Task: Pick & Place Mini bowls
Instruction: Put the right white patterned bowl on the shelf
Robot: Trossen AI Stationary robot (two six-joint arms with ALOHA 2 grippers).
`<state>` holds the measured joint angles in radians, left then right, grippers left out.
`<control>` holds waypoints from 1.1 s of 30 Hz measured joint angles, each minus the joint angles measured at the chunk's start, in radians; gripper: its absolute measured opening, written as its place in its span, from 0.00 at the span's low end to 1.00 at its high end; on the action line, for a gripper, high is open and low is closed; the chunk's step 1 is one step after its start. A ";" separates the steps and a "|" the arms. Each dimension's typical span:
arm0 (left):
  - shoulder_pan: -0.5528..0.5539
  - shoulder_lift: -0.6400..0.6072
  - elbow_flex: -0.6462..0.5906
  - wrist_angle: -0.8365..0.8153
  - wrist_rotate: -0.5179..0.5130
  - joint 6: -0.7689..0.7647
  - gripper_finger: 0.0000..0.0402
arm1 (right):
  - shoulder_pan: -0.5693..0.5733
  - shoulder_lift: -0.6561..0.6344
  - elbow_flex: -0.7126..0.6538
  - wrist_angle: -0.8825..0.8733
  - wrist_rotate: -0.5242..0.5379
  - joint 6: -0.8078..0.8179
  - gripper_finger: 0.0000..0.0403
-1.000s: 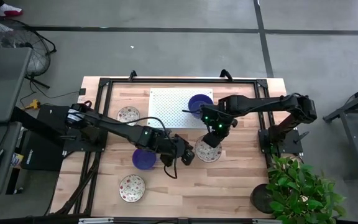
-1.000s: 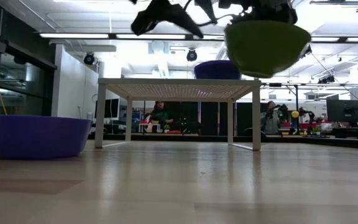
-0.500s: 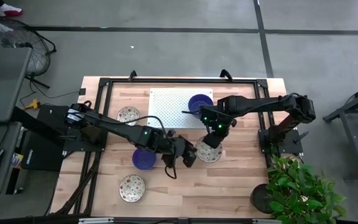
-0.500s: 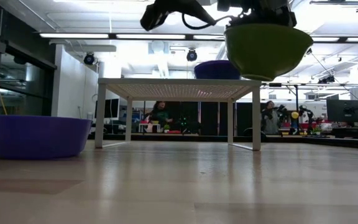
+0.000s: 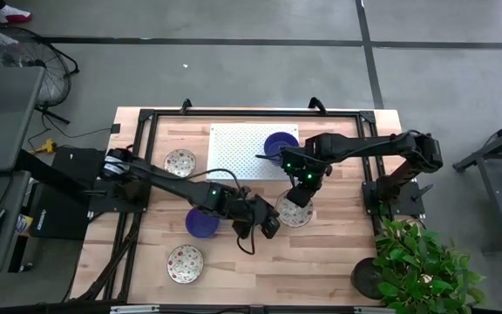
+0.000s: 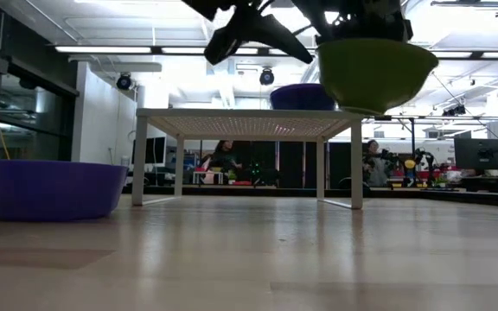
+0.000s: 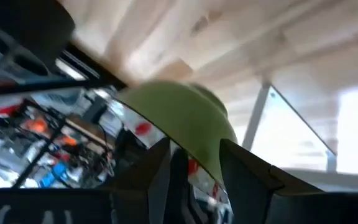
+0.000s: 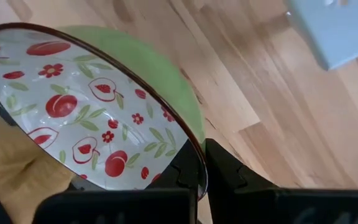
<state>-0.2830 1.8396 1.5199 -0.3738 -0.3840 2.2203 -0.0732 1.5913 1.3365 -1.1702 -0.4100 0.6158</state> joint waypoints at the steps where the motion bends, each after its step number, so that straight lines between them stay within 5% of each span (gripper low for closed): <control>1: 0.000 0.003 -0.001 0.009 -0.023 -0.001 0.33 | 0.000 0.000 0.000 0.006 -0.008 0.000 0.00; 12: 0.002 0.029 -0.001 0.023 -0.102 -0.095 0.33 | 0.000 0.000 0.000 0.037 -0.042 0.012 0.00; 26: 0.003 0.029 0.000 -0.021 -0.058 -0.174 0.33 | -0.018 0.000 0.000 0.084 -0.047 0.034 0.00; 33: 0.003 0.045 0.000 -0.052 -0.079 -0.269 0.20 | -0.019 0.000 0.001 0.105 -0.038 0.049 0.00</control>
<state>-0.2801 1.8851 1.5200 -0.4257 -0.4634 1.9510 -0.0921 1.5917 1.3379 -1.0649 -0.4480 0.6651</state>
